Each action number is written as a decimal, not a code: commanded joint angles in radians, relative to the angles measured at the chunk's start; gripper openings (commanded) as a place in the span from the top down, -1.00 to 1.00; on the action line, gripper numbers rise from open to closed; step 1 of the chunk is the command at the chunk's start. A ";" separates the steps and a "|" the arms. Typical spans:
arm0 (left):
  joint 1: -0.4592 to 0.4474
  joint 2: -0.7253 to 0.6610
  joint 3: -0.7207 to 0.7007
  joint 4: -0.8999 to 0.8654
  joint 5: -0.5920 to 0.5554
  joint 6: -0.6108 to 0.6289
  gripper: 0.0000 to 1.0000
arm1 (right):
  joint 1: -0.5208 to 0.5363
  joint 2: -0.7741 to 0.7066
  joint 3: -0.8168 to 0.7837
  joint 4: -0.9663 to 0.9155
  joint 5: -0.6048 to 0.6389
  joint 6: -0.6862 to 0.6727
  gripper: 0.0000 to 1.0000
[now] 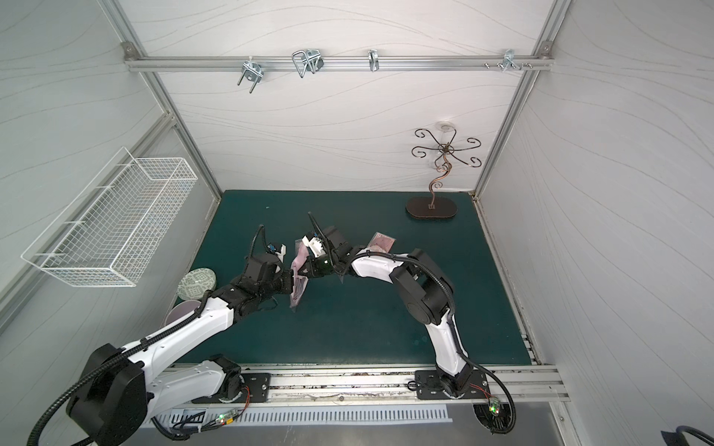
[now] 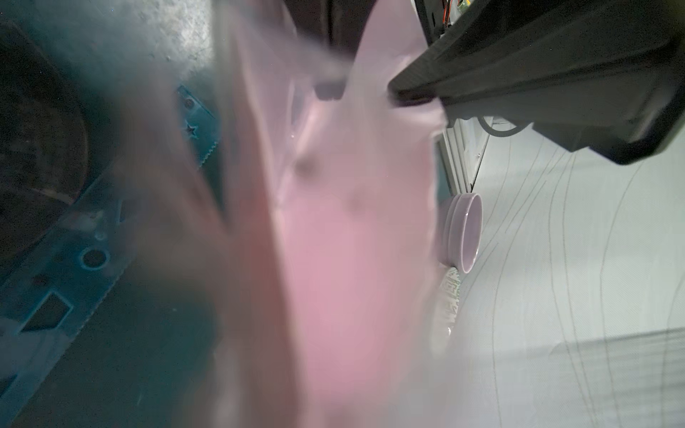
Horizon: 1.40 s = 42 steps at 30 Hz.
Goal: Open the ruler set and take out the ruler
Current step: Take out the ruler from the ruler set bag.
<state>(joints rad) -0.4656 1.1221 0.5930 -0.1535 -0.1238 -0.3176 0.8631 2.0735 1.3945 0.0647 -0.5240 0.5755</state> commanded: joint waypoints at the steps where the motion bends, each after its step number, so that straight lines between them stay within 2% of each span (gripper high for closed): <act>1: -0.005 0.003 0.053 0.022 -0.018 0.009 1.00 | -0.008 0.023 -0.001 -0.014 -0.007 -0.004 1.00; 3: -0.007 0.003 0.050 0.025 -0.016 0.008 1.00 | -0.009 0.029 0.011 -0.032 -0.004 -0.007 0.98; 6: -0.010 0.009 0.051 0.030 -0.010 0.008 1.00 | -0.009 0.038 0.022 -0.043 0.005 -0.008 0.77; 11: -0.016 0.025 0.058 0.034 -0.010 0.007 1.00 | -0.009 0.070 0.044 -0.038 -0.039 0.011 0.56; 27: -0.021 0.012 0.031 0.082 -0.007 0.002 1.00 | 0.005 0.170 0.082 0.073 -0.179 0.099 0.44; 34: -0.021 0.010 0.031 0.085 -0.016 0.009 1.00 | 0.008 0.193 0.077 0.053 -0.201 0.066 0.40; 38: -0.020 0.005 0.024 0.094 -0.019 0.011 1.00 | 0.013 0.206 0.080 0.088 -0.252 0.072 0.29; 42: -0.020 0.001 0.022 0.095 -0.024 0.009 1.00 | 0.020 0.239 0.121 0.077 -0.300 0.073 0.36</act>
<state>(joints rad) -0.4805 1.1526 0.5941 -0.1696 -0.1322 -0.3180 0.8593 2.2684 1.4929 0.1574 -0.7376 0.6552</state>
